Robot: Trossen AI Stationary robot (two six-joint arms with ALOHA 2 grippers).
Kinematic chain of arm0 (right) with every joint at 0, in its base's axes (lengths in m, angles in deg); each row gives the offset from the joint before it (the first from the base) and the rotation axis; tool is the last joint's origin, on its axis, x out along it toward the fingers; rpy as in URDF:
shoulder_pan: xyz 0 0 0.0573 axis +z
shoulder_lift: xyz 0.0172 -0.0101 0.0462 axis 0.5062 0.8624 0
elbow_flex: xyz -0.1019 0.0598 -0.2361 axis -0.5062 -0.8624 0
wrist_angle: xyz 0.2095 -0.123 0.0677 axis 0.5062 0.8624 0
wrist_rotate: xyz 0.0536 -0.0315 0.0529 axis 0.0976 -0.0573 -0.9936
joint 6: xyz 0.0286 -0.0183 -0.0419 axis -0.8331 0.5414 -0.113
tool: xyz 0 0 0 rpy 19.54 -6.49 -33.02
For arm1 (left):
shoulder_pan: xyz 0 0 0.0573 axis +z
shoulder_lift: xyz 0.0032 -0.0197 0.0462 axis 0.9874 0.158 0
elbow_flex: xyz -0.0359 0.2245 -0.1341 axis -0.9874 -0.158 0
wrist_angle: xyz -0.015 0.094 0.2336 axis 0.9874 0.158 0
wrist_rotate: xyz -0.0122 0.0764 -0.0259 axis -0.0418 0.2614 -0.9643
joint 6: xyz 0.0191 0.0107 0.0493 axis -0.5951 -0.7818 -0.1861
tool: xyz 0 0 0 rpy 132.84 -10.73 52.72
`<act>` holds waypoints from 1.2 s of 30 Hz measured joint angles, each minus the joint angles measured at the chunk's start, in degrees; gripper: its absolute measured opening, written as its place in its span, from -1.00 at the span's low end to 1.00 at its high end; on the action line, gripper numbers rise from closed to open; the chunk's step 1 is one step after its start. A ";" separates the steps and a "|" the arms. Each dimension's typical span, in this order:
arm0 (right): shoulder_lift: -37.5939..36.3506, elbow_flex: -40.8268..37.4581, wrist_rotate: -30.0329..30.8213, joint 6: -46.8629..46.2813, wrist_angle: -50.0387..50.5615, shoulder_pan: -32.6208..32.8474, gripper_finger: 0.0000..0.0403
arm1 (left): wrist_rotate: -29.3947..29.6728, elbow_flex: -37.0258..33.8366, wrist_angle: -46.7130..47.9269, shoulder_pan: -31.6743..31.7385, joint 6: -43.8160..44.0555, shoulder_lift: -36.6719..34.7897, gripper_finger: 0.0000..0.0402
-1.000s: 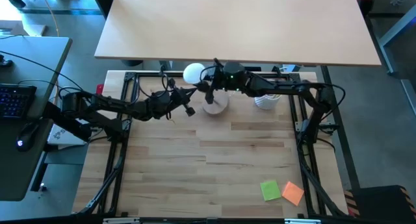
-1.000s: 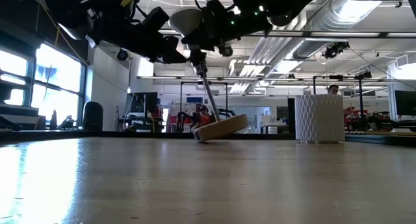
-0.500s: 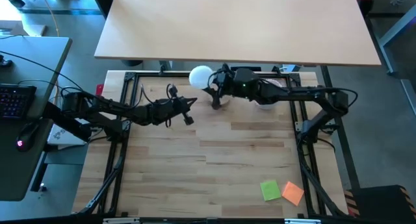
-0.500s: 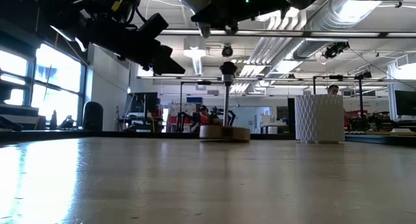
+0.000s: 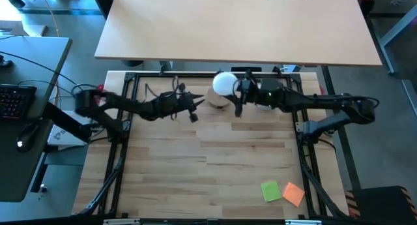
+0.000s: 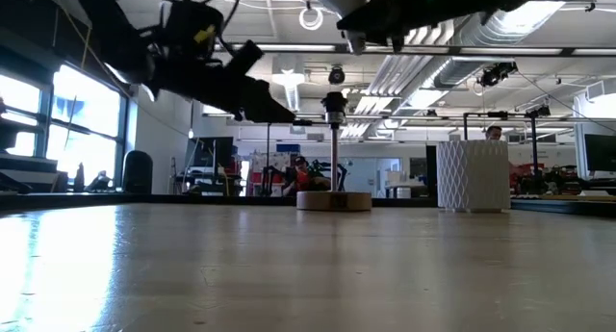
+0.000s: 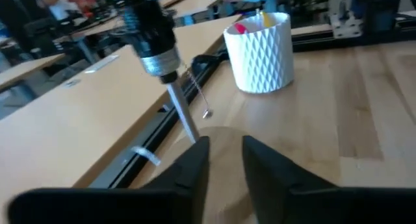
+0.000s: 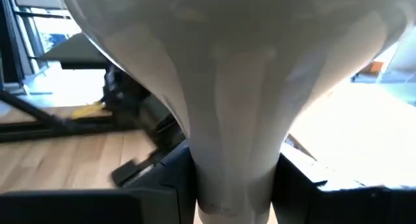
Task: Screw lightbulb
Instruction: Insert the lightbulb into the lamp
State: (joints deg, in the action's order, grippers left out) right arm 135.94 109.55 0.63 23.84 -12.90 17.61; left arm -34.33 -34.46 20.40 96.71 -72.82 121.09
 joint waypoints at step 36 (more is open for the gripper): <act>-3.24 -7.31 0.04 -3.87 -10.95 6.19 -0.34 | -8.17 28.22 24.16 2.20 12.62 17.02 -0.85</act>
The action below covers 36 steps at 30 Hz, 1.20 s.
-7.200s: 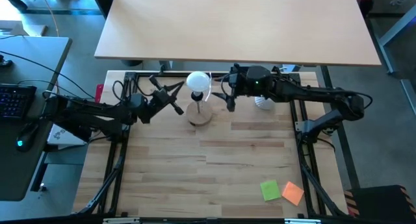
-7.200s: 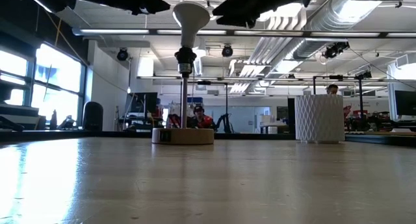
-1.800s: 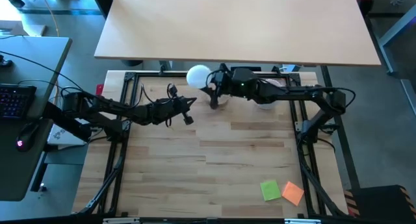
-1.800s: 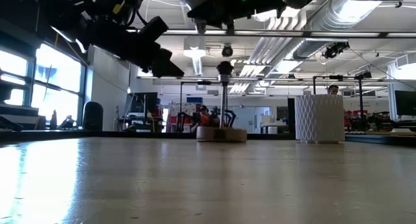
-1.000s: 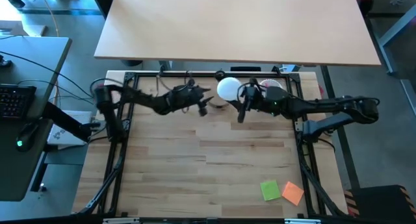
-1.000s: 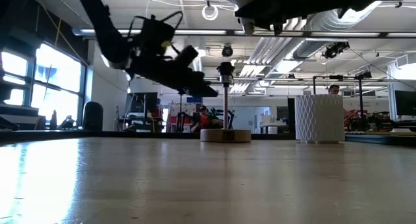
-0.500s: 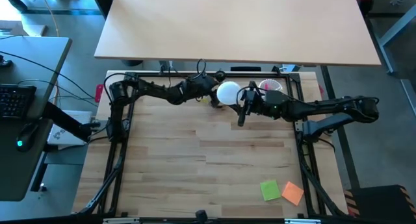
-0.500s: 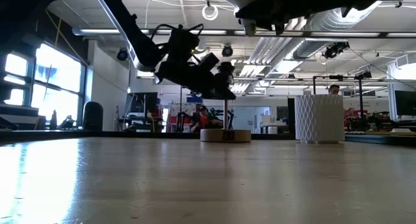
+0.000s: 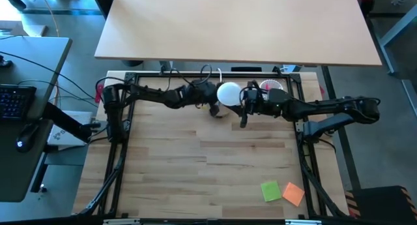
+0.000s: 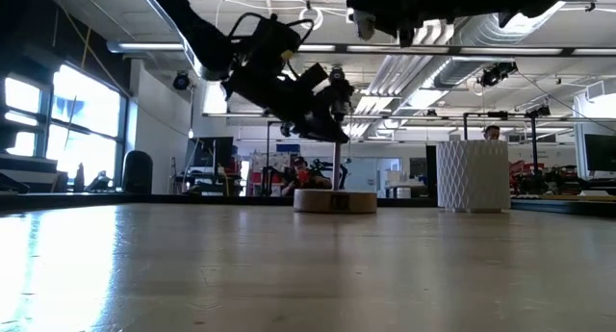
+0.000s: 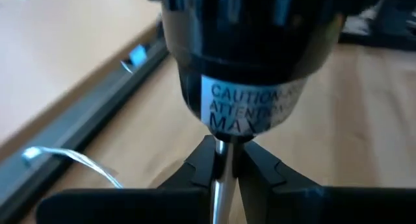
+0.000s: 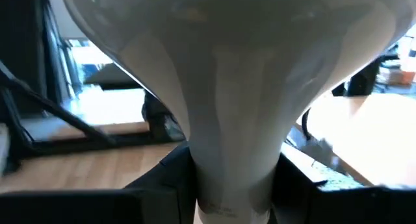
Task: Screw lightbulb
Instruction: Insert the lightbulb into the lamp
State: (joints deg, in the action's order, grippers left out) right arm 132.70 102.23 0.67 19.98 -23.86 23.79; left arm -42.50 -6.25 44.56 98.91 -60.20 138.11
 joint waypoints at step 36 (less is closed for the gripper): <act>16.76 0.14 -8.39 -4.89 -21.94 -7.91 -0.34 | 6.45 -7.67 0.15 -9.84 3.20 -4.77 -0.48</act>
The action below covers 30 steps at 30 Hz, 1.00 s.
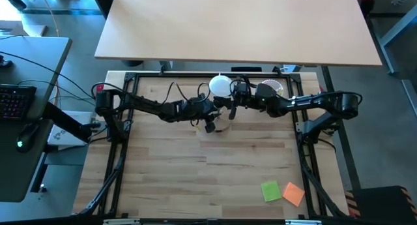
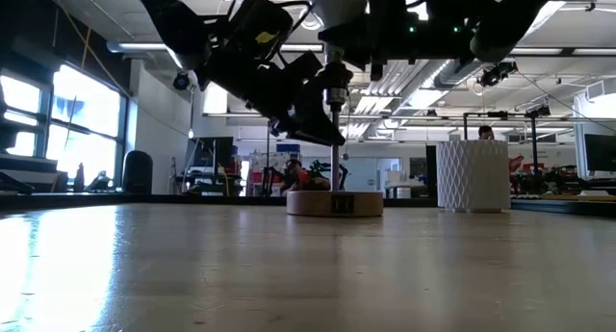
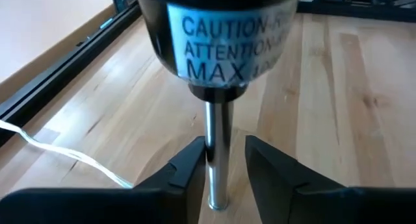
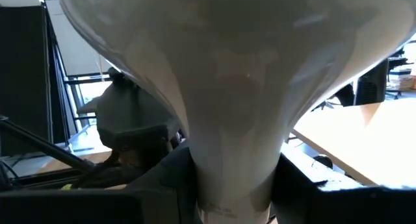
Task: Screw lightbulb
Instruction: Insert the lightbulb into the lamp
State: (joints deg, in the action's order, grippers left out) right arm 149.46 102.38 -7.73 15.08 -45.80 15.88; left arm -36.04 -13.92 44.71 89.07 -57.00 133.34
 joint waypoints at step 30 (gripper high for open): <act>-0.59 -0.02 1.67 0.28 2.23 -0.11 -0.34 | 0.49 0.07 5.40 -0.13 -1.41 -5.71 -0.39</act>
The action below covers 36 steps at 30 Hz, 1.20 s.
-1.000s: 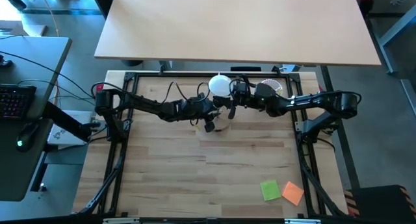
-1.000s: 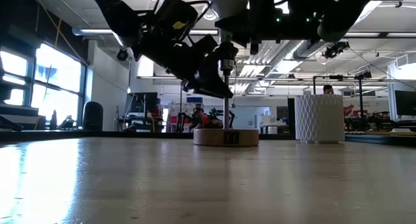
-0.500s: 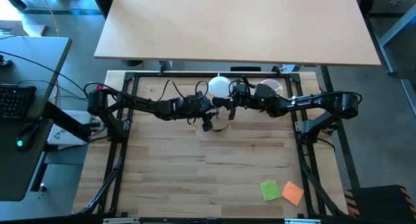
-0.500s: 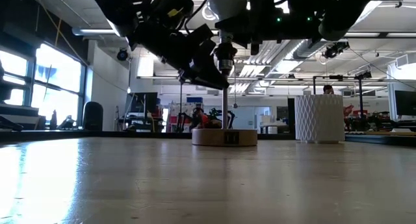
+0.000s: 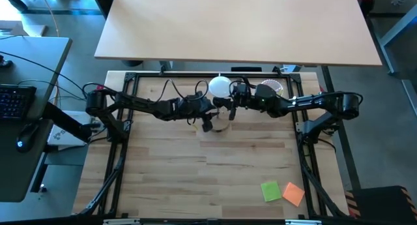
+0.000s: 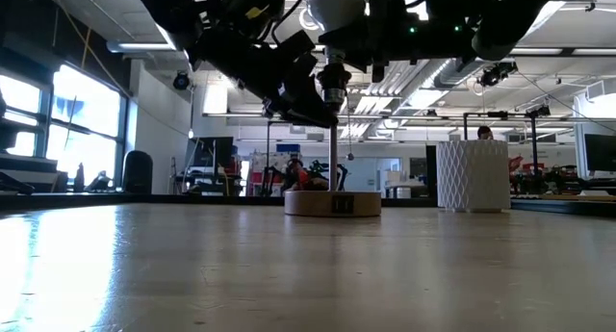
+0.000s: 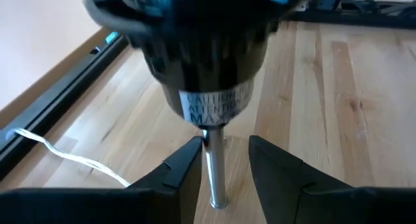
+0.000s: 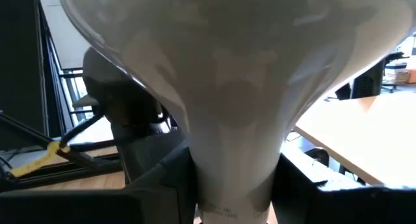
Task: Screw lightbulb
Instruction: Insert the lightbulb into the lamp
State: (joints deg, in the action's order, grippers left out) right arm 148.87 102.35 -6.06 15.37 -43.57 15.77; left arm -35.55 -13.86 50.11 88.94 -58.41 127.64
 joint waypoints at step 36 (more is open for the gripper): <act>3.51 0.15 0.07 1.29 -0.21 -0.73 -0.29 | 2.78 0.10 6.63 -5.41 -3.85 -26.60 -0.45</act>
State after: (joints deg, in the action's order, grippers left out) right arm 152.37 102.51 -5.99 16.66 -43.77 15.04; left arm -32.77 -13.75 56.73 83.53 -62.26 101.03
